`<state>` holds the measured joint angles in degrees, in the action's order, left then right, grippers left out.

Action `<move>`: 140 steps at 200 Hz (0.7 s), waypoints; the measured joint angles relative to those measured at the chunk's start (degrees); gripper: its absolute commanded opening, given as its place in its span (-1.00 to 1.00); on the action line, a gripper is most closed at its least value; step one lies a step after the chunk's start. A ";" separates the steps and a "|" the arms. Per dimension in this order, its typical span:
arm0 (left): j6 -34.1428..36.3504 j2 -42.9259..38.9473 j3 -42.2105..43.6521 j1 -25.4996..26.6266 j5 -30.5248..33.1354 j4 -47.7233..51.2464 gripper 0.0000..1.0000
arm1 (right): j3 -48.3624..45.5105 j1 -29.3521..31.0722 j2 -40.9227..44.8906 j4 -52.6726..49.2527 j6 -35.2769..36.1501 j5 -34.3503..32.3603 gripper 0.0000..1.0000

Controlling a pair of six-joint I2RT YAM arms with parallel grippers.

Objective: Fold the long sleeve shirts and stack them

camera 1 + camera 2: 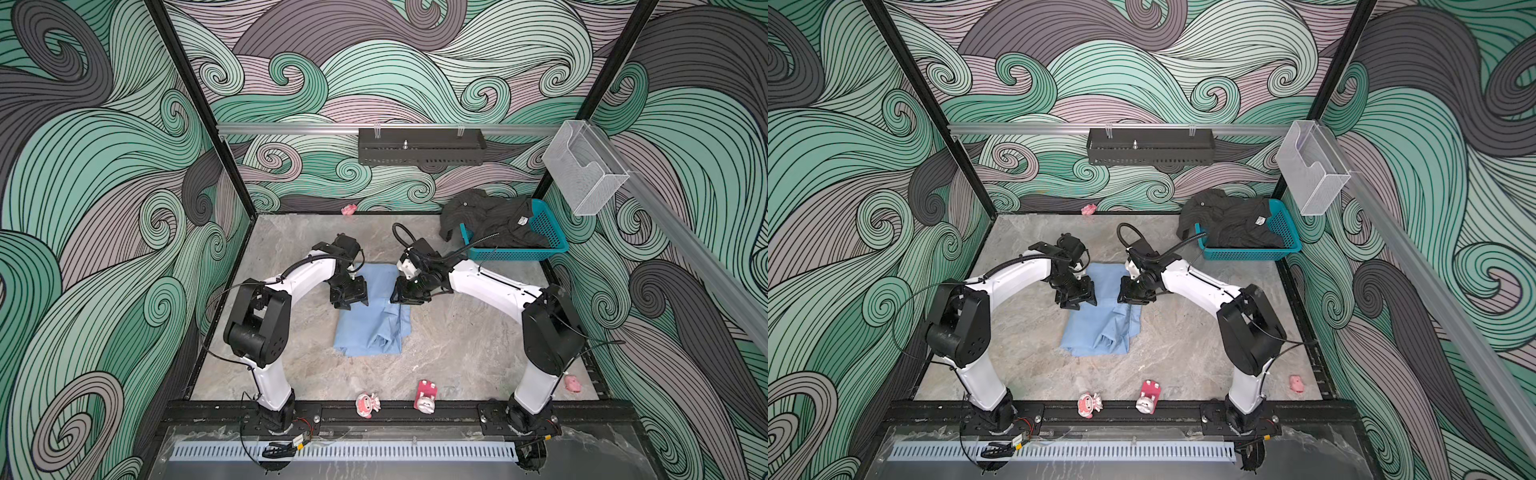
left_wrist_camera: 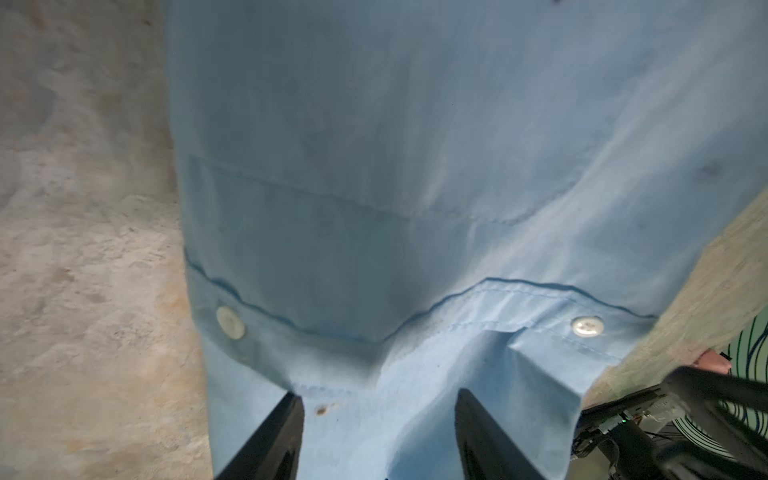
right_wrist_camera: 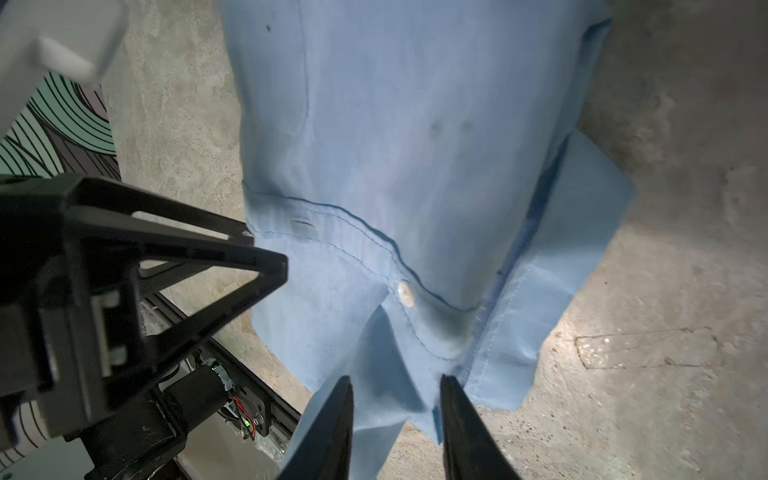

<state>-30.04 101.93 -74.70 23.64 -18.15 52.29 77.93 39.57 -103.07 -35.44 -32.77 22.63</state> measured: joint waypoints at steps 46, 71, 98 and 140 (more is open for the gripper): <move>0.04 0.07 0.94 -0.04 -2.43 -2.45 0.22 | 1.51 4.35 -2.29 1.92 -1.05 4.42 -0.56; 0.07 0.50 1.03 -0.31 -3.26 -2.75 0.23 | -3.32 5.14 -2.34 3.56 -1.62 6.34 -0.60; 0.11 0.61 1.03 -0.59 -3.65 -3.04 0.23 | -10.95 3.41 -2.29 3.72 -1.79 6.43 -0.63; 0.55 0.61 0.94 -0.70 -4.85 -2.99 0.23 | -16.83 0.22 -2.23 2.78 -1.55 6.25 -0.63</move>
<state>-29.50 102.54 -73.76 22.94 -23.00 49.30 61.10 39.79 -105.30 -32.67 -34.33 28.88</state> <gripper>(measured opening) 0.611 0.188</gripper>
